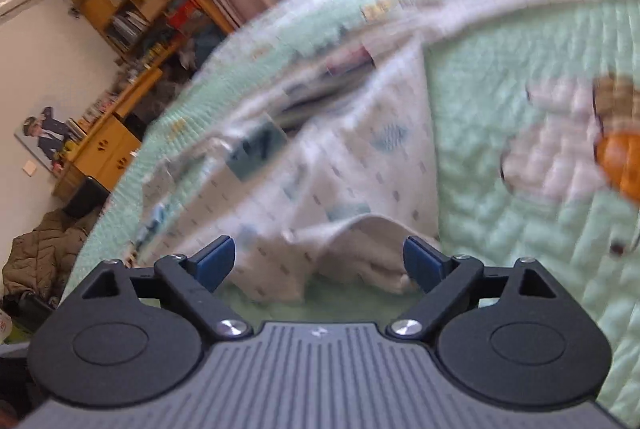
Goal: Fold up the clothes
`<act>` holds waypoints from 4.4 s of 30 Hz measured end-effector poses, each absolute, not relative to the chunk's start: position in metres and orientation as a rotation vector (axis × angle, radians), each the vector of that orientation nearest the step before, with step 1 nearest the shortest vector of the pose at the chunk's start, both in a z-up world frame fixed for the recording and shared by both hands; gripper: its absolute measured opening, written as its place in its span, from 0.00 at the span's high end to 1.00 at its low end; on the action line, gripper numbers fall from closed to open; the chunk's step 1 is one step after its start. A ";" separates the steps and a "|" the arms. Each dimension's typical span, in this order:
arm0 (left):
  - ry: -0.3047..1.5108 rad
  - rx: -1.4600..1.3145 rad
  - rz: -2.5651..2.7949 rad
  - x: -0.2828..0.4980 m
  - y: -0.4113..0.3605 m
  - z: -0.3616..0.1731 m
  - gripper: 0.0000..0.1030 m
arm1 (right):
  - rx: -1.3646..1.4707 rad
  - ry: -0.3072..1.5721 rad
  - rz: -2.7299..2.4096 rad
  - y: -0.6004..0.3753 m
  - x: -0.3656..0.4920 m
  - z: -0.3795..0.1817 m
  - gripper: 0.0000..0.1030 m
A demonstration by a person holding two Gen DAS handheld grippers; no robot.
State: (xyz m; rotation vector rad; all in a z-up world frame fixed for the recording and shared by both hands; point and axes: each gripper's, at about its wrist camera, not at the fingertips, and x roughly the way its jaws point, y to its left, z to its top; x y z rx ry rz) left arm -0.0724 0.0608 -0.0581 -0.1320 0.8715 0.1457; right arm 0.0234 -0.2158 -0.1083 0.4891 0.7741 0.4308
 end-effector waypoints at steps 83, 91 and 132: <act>0.752 -0.155 -0.079 -0.011 0.094 -0.079 0.04 | 0.358 0.587 0.395 -0.201 0.012 -0.069 0.03; 0.834 -0.155 -0.147 0.004 0.058 -0.094 0.04 | 0.696 0.970 0.536 -0.218 0.085 -0.115 0.04; 0.871 -0.038 -0.213 -0.031 -0.015 -0.058 0.02 | 0.846 0.898 0.923 -0.300 0.112 -0.127 0.04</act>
